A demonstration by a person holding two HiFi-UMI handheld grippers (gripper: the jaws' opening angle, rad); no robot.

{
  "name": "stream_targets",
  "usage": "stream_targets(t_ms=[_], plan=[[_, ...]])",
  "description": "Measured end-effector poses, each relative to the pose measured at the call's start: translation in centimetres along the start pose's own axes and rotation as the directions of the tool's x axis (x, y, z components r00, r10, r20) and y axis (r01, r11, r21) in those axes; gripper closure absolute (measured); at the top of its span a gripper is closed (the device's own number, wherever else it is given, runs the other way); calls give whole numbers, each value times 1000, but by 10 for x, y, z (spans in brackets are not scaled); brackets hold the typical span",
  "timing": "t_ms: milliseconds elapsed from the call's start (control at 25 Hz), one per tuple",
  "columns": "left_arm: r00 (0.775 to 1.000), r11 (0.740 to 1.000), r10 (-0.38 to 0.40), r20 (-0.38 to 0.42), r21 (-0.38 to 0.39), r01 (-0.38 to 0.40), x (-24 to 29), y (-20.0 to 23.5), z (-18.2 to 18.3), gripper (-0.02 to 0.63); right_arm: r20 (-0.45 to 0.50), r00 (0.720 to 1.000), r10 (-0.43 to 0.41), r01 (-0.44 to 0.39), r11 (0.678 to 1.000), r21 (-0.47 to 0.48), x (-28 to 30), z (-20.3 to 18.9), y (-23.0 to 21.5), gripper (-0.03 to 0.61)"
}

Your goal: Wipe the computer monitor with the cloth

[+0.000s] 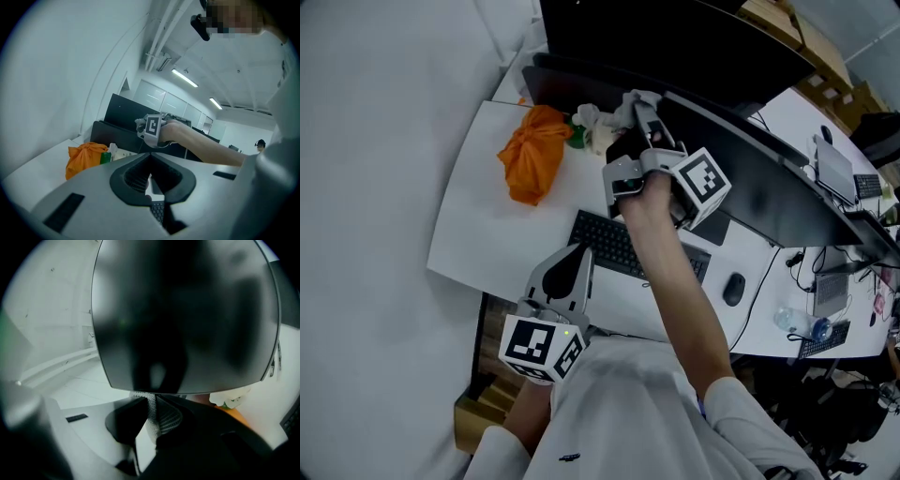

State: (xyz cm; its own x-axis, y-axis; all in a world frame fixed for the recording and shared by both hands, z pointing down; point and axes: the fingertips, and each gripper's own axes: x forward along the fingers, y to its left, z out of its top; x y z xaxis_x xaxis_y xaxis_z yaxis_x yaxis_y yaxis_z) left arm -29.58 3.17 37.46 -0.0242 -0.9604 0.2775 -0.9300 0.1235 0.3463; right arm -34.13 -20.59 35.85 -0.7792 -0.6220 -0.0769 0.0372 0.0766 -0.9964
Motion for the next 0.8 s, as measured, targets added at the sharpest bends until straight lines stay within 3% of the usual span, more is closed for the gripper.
stream_targets(t_ms=[800], plan=[[999,999,44,-28,-17,-44,1,20,-15,595,5,993,-119,119,987,-110,-10,-8,-99,543]])
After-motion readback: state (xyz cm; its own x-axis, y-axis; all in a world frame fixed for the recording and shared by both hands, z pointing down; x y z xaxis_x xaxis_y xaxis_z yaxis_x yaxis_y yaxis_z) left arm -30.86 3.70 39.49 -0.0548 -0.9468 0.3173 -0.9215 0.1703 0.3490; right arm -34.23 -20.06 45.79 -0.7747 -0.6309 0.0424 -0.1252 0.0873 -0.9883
